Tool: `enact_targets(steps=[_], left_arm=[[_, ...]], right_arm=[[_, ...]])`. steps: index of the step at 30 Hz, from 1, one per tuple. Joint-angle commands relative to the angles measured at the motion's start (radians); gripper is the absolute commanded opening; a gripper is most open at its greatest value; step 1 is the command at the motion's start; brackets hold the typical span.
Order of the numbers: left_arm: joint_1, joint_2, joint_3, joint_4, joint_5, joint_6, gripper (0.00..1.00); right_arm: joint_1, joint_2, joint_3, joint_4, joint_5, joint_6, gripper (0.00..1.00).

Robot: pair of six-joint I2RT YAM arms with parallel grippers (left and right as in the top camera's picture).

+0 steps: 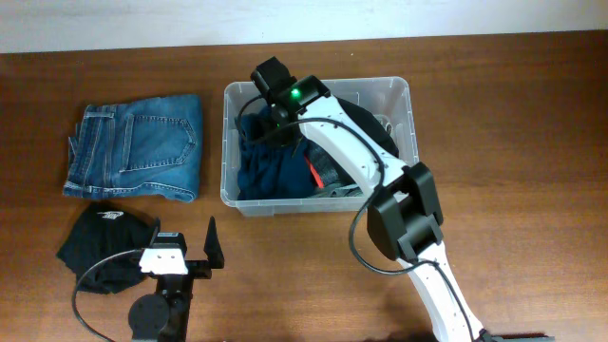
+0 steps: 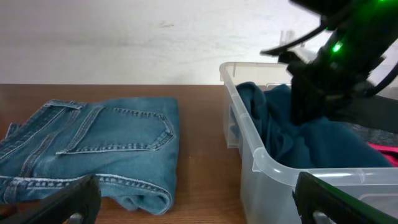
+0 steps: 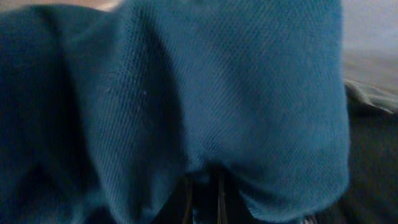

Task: Pack container

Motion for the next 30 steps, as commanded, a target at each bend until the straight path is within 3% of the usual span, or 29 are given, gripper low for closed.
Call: enact_targets(steps=[1, 9, 19, 25, 30], left_arm=[[0.004, -0.007, -0.007, 0.002, 0.008, 0.015, 0.99], [0.004, -0.007, -0.007, 0.002, 0.008, 0.015, 0.99], [0.004, -0.007, -0.007, 0.002, 0.008, 0.015, 0.99], [0.004, -0.007, -0.007, 0.002, 0.008, 0.015, 0.99], [0.004, -0.007, -0.007, 0.002, 0.008, 0.015, 0.99]], right_arm=[[-0.005, 0.14, -0.019, -0.035, -0.032, -0.006, 0.09], [-0.006, 0.107, 0.025, -0.103, -0.03, -0.038, 0.1], [-0.006, -0.106, 0.317, -0.367, -0.029, -0.058, 0.04], [-0.003, -0.102, 0.296, -0.455, -0.03, -0.058, 0.04], [0.002, -0.082, 0.137, -0.375, -0.034, -0.058, 0.04]])
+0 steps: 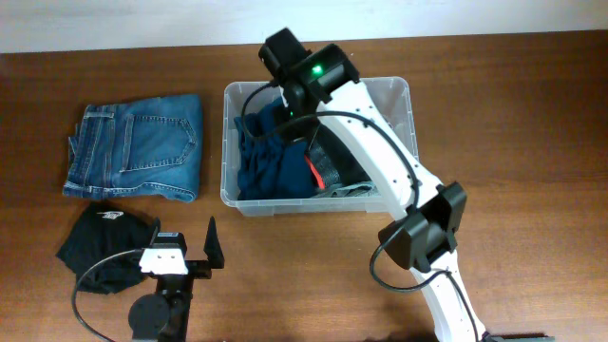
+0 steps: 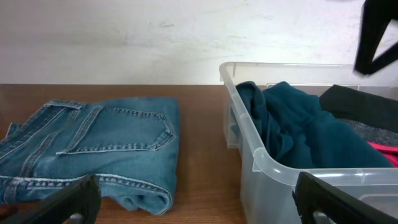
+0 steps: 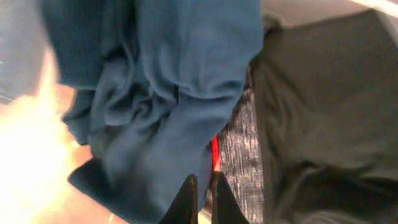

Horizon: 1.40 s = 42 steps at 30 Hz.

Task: Pack container

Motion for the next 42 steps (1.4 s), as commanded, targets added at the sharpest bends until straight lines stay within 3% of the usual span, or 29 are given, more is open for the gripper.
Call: enact_targets(steps=[1, 9, 15, 22, 27, 30, 36, 37, 39, 41, 42], left_arm=[[0.004, -0.007, -0.007, 0.002, 0.008, 0.016, 0.99], [0.004, -0.007, -0.007, 0.002, 0.008, 0.016, 0.99], [0.004, -0.007, -0.007, 0.002, 0.008, 0.016, 0.99], [0.004, -0.007, -0.007, 0.002, 0.008, 0.016, 0.99], [0.004, -0.007, -0.007, 0.002, 0.008, 0.016, 0.99], [0.004, -0.007, -0.007, 0.002, 0.008, 0.016, 0.99], [0.004, -0.007, -0.007, 0.002, 0.008, 0.016, 0.99], [0.004, -0.007, -0.007, 0.002, 0.008, 0.016, 0.99], [0.004, -0.007, -0.007, 0.002, 0.008, 0.016, 0.99], [0.004, -0.007, -0.007, 0.002, 0.008, 0.016, 0.99], [0.004, -0.007, -0.007, 0.002, 0.008, 0.016, 0.99]], right_arm=[[0.004, 0.037, -0.151, 0.085, -0.007, -0.009, 0.04], [0.002, 0.037, -0.622, 0.472, -0.113, -0.008, 0.04], [-0.007, 0.031, -0.67, 0.494, -0.116, -0.01, 0.04], [-0.057, -0.032, -0.352, 0.258, -0.115, -0.013, 0.04], [-0.09, -0.126, 0.056, 0.028, -0.088, -0.012, 0.04], [-0.148, -0.198, 0.283, -0.134, 0.028, -0.008, 0.04], [-0.335, -0.329, 0.362, -0.189, 0.084, -0.013, 0.05], [-0.383, -0.354, 0.363, -0.189, 0.084, -0.013, 0.1], [-0.52, -0.402, 0.363, -0.189, 0.084, -0.013, 0.35], [-0.622, -0.42, 0.362, -0.189, 0.084, -0.013, 0.35], [-0.662, -0.423, 0.362, -0.189, 0.085, -0.017, 0.41]])
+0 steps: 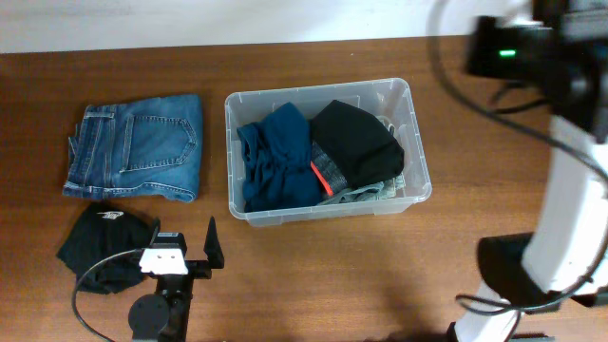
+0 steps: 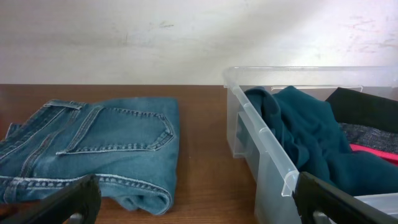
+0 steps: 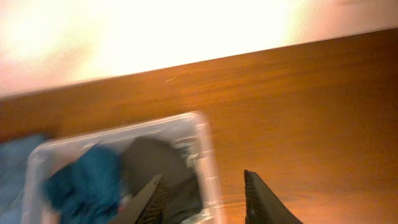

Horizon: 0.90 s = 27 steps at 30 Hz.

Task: Pack container

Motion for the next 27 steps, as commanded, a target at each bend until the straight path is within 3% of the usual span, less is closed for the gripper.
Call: enact_targets(steps=[1, 2, 6, 13, 27], left_arm=[[0.004, -0.007, -0.007, 0.002, 0.008, 0.016, 0.99], [0.004, -0.007, -0.007, 0.002, 0.008, 0.016, 0.99], [0.004, -0.007, -0.007, 0.002, 0.008, 0.016, 0.99], [0.004, -0.007, -0.007, 0.002, 0.008, 0.016, 0.99], [0.004, -0.007, -0.007, 0.002, 0.008, 0.016, 0.99]], right_arm=[[-0.175, -0.021, 0.003, -0.006, 0.024, -0.011, 0.71], [-0.221, -0.021, 0.003, -0.006, 0.024, -0.025, 0.98], [-0.387, -0.02, -0.02, -0.006, 0.02, -0.03, 0.98], [-0.529, -0.019, -0.057, -0.006, 0.021, -0.03, 0.99], [-0.549, -0.019, -0.057, -0.006, 0.02, -0.03, 0.99]])
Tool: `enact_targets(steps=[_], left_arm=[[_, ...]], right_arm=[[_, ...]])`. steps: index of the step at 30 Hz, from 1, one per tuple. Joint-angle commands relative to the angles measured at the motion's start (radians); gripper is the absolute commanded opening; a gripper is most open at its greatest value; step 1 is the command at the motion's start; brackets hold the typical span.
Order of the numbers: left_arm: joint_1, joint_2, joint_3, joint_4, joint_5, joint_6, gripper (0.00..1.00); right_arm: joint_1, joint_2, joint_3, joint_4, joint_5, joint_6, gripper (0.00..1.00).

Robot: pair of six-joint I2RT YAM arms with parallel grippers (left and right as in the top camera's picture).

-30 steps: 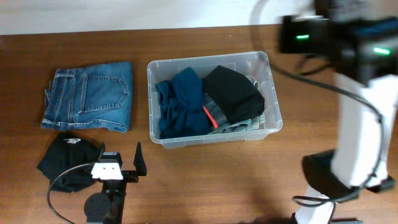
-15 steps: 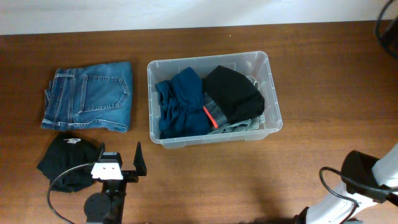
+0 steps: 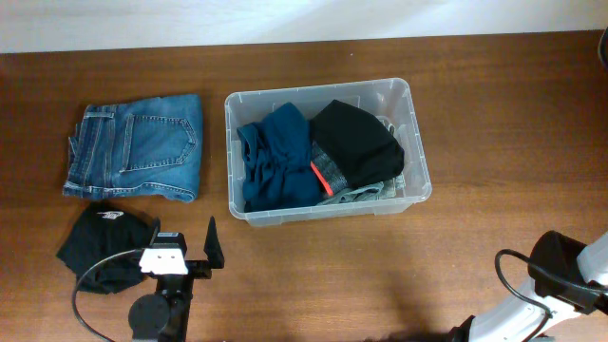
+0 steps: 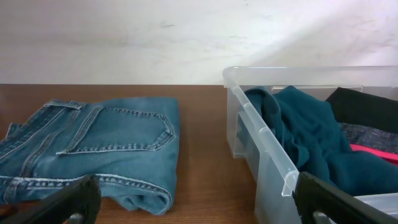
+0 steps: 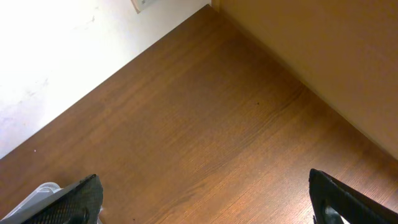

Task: Pack container

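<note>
The clear plastic container [image 3: 419,142] stands mid-table. It holds a teal garment [image 3: 275,157], a black garment [image 3: 353,138] and a grey and red piece [image 3: 328,179]. Folded jeans [image 3: 136,147] lie to its left, and a black garment [image 3: 95,245] lies in front of them. My left gripper [image 3: 182,242] rests open and empty near the front edge, facing the jeans [image 4: 93,143] and the container [image 4: 261,155]. My right gripper [image 5: 205,205] is open wide and empty, high over bare table. It is outside the overhead view.
The right arm's base [image 3: 570,275] sits at the front right corner. The right wrist view shows brown tabletop [image 5: 205,118] running to a white wall and a tan side wall. A corner of the container [image 5: 43,190] shows at the lower left.
My right arm was high over the table's upper right; now only its base shows in the overhead view, and its fingers stand wider apart. The container's contents and the left arm are unchanged.
My right gripper was down in the container against the teal garment. Then it was above the container, fingers together and empty, with the garment lying inside. Later it was far off to the upper right and open, and now it is out of the overhead view.
</note>
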Motion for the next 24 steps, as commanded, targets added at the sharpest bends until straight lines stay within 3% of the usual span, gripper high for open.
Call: enact_targets(steps=[1, 19, 24], left_arm=[[0.004, -0.007, -0.007, 0.002, 0.008, 0.015, 0.99], [0.003, -0.007, -0.007, 0.003, 0.013, 0.015, 0.99], [0.003, -0.007, -0.007, 0.021, 0.13, 0.015, 0.99]], right_arm=[[-0.004, -0.011, -0.003, -0.006, 0.005, -0.003, 0.98], [-0.003, -0.011, -0.003, -0.006, 0.005, -0.003, 0.99], [-0.003, -0.011, -0.003, -0.006, 0.005, -0.003, 0.98]])
